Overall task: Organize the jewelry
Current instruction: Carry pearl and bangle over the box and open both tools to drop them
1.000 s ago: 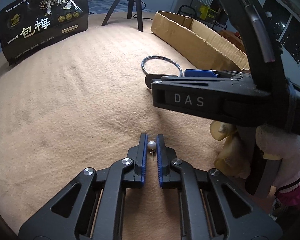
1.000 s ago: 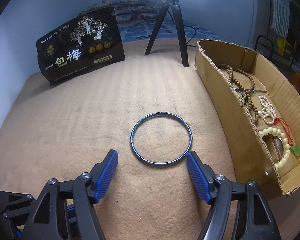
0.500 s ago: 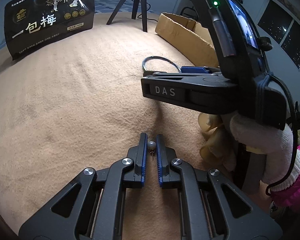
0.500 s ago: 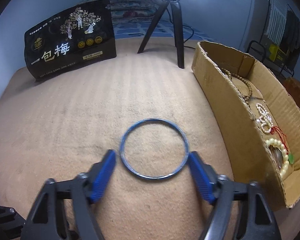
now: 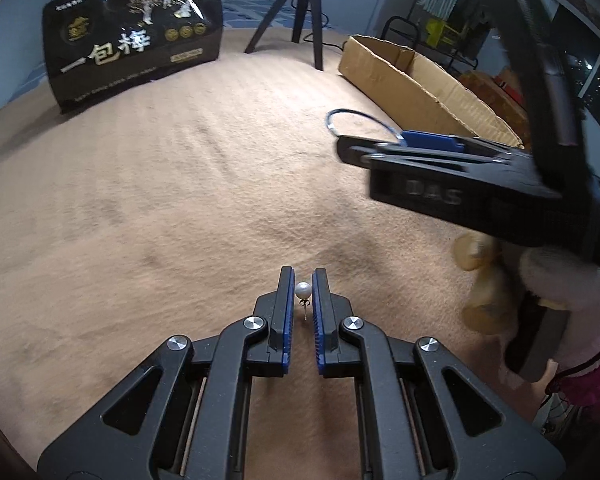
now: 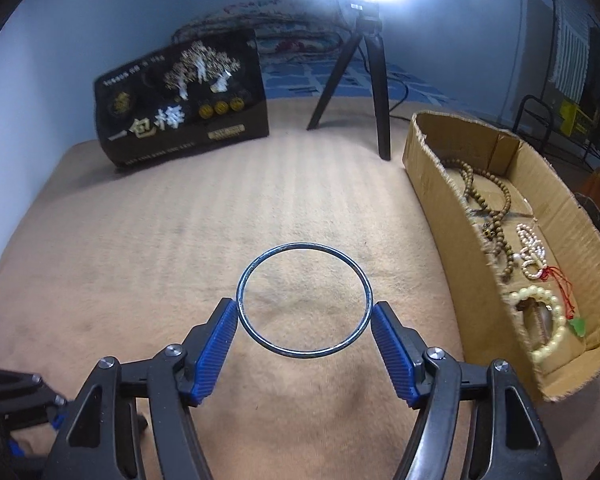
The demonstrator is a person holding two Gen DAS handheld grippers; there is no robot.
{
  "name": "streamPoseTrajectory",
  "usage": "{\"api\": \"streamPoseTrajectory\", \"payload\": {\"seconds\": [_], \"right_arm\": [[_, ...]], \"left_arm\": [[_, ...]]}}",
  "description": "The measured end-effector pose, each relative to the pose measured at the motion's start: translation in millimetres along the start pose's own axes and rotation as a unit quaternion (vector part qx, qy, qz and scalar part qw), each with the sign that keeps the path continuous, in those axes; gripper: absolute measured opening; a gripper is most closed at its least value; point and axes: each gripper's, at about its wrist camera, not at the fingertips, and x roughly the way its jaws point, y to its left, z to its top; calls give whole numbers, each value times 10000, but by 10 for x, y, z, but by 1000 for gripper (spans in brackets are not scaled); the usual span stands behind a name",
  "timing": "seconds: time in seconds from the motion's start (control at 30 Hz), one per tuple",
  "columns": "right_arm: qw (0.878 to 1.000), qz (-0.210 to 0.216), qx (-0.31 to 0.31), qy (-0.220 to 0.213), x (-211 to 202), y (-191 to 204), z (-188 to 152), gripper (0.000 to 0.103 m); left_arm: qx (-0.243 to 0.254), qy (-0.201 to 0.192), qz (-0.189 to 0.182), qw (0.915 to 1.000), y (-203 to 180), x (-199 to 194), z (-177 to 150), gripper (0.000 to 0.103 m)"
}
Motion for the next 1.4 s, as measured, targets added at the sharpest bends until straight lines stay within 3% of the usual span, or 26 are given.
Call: {"api": "streamPoseTrajectory", "payload": {"seconds": [0.33,0.73,1.07,1.4], "right_arm": [[9994,270,-44,-224,-540,-171,-44,71],[9989,218,55,-409,-1042,-718,-38,71],[9988,-27,146,-461,-1294,-1374,56,71],[9988,80,390,-268,-1258,-1901,175,71]], "left_arm": [[56,-163,410,9990,-120,-311,110,7],[92,-438,421,9981,-518,-480,515,7],[39,-661,182,9976,-956,-374,1049,7],[81,-719,123,9973,-1313,-40,1523,7]]}}
